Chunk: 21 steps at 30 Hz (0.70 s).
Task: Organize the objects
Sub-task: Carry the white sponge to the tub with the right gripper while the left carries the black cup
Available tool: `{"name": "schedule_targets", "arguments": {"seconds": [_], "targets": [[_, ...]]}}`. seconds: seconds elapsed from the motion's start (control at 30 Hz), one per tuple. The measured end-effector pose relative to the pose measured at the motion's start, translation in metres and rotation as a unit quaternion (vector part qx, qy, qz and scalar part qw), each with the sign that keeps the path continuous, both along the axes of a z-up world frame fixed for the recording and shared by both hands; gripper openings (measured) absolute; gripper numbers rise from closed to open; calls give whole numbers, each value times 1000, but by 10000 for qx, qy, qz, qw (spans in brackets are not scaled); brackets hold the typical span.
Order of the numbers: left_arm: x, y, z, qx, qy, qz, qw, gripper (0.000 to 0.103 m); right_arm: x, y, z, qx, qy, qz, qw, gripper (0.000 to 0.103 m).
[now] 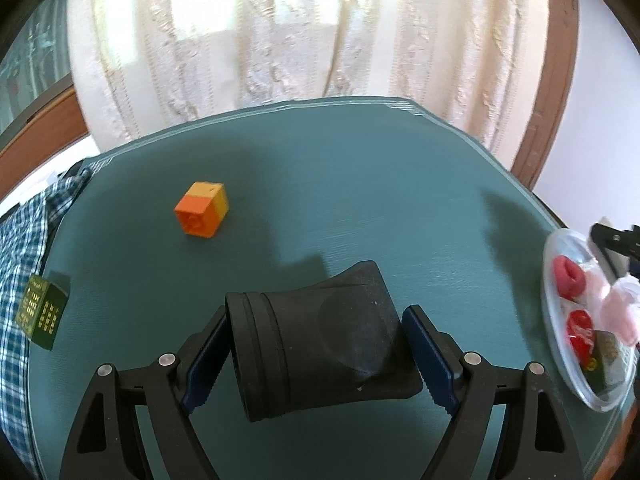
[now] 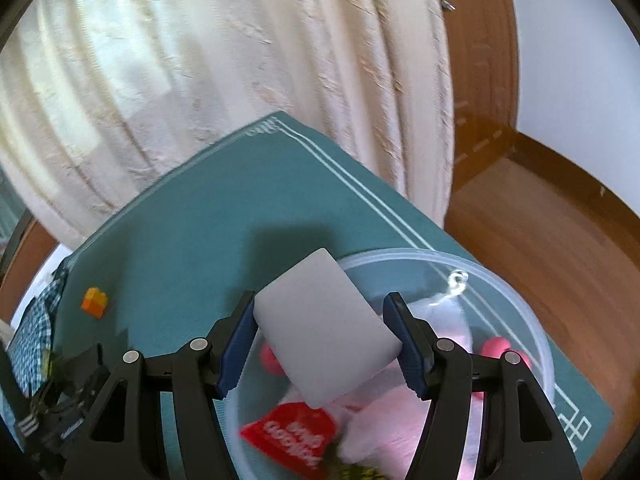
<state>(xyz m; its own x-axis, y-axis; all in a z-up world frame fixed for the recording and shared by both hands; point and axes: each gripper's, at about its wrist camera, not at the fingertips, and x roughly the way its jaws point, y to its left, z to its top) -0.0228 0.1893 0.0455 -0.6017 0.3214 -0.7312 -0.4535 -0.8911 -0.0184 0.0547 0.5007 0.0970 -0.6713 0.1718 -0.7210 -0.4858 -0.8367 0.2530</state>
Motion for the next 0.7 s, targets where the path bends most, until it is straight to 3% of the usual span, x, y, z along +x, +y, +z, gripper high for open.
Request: {"name": "schedule_targets", "arguments": {"seconds": [0.4,0.7], "targets": [[20,43,16,-24,96,-571,9983,87,-3,26,-21,-367,-343,12,9987,69],[36,80,21,79,-24,-1145,9934,87,14,32,-10,-494,119,-4,9987,74]]}}
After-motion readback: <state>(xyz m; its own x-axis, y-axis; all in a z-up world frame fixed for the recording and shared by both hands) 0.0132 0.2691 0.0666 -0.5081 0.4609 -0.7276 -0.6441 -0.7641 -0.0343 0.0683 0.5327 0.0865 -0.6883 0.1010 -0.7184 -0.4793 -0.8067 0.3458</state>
